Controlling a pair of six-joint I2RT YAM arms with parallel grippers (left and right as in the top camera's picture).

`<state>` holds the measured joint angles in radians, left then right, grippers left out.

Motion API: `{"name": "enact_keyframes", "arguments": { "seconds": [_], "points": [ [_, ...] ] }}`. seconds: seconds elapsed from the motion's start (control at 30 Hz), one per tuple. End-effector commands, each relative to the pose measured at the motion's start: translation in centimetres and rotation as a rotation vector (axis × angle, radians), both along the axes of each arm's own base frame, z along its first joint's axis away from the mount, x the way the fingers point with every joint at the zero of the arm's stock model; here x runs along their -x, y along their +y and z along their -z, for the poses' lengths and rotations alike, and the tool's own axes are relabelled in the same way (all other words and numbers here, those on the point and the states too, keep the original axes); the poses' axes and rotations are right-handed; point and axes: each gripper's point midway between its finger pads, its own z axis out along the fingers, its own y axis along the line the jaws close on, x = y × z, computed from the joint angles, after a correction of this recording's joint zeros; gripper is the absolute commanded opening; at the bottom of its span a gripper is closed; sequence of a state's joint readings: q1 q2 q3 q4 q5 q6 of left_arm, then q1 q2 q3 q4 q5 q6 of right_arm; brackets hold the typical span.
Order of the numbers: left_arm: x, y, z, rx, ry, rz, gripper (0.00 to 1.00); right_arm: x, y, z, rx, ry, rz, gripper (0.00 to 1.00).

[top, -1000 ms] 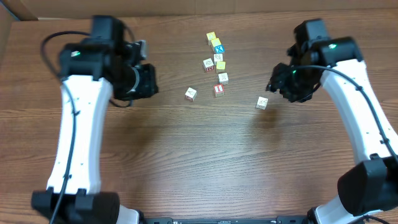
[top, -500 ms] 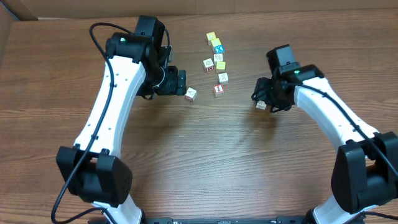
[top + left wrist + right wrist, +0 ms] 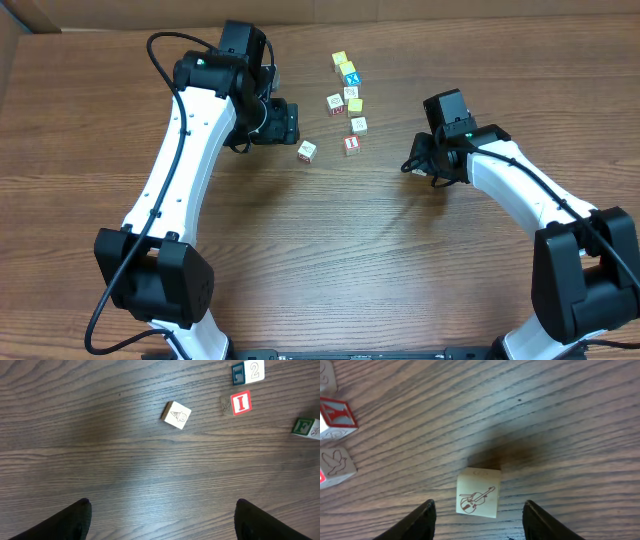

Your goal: Flip 5 blocks

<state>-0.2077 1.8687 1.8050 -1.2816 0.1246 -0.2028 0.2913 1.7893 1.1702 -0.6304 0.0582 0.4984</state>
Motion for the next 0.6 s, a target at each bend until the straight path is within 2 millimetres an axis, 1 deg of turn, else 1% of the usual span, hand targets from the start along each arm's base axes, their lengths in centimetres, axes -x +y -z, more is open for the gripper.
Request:
{"name": "enact_keyframes", "arguments": {
  "seconds": [0.0, 0.27, 0.47, 0.57],
  "points": [
    [-0.2, 0.4, 0.5, -0.008, 0.010, -0.022, 0.83, 0.1, 0.3, 0.1, -0.016, 0.001, -0.004, 0.52],
    [-0.2, 0.4, 0.5, -0.008, 0.011, -0.022, 0.84, 0.3, 0.3, 2.0, -0.022, -0.018, -0.002, 0.53],
    [-0.1, 0.3, 0.5, -0.008, 0.012, -0.022, 0.85, 0.2, 0.3, 2.3, -0.029, -0.034, 0.002, 0.53],
    [-0.1, 0.4, 0.5, -0.009, 0.016, -0.021, 0.87, 0.1, 0.3, 2.6, -0.033, -0.045, 0.002, 0.53]
  ]
}}
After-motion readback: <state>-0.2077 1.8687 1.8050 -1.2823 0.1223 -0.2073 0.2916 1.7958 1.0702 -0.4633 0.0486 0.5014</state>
